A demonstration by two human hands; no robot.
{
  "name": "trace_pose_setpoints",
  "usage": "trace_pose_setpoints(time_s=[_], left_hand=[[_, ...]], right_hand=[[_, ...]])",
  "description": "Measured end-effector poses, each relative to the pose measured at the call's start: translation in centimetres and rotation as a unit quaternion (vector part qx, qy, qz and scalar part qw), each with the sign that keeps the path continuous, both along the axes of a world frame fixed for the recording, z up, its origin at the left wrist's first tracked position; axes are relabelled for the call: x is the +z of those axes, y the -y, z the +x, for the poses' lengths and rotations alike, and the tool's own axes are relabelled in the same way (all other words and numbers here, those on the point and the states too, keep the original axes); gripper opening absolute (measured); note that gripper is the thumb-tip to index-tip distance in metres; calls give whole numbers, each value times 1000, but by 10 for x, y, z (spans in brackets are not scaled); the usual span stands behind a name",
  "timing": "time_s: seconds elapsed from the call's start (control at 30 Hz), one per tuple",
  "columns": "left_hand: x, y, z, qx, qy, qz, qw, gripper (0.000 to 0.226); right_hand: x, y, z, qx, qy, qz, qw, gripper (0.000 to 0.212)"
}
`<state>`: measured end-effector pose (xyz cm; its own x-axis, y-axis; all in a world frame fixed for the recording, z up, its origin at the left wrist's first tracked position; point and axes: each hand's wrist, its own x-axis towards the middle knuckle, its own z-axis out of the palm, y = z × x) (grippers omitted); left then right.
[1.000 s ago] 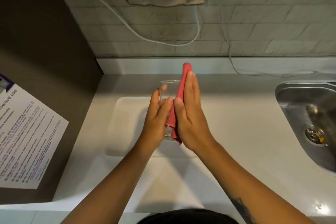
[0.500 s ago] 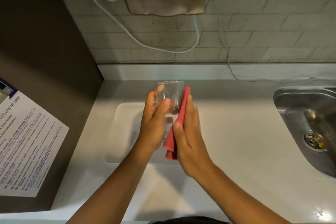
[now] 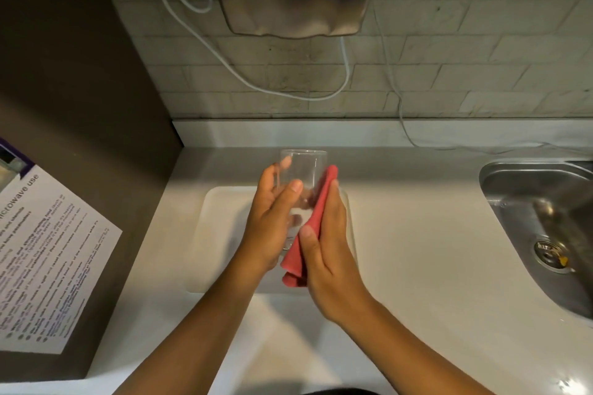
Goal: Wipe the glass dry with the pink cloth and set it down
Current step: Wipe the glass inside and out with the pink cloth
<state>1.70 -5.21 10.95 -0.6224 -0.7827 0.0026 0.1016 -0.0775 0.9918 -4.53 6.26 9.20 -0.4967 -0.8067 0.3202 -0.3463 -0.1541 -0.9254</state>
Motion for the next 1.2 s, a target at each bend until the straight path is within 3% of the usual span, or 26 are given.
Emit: trace_pose_setpoints(time_s=[0.17,0.4,0.6,0.8,0.97,1.07,1.13,1.2], left_hand=[[-6,-15,-1,-24,-14,68,997,55],[3,-2,-4,-12,-1,19,1000,59],[5,-14,-5,-38,-28,71,996,52],[8,-3,-5,-24,-17,60,998,62],[4,-15,-7,-54,-8,85,995,60],[9,-17,-11,-22,1,50,998,49],[10,-20,-13,29,40,-20,999,34],[8,-25,-12,57,95,-104,988,34]], right_hand=[[28,21,-40,-21,39,3,999,67],[-3,-12,-1,23,23,-8,999,72],[27,13,-39,-7,115,-19,993,64],[-6,-14,1,21,52,-22,998,71],[18,5,-32,-36,109,-12,993,65],[17,7,-31,-54,112,-22,992,62],[8,6,-31,-69,128,-17,989,57],[6,6,-35,-90,140,-2,986,53]])
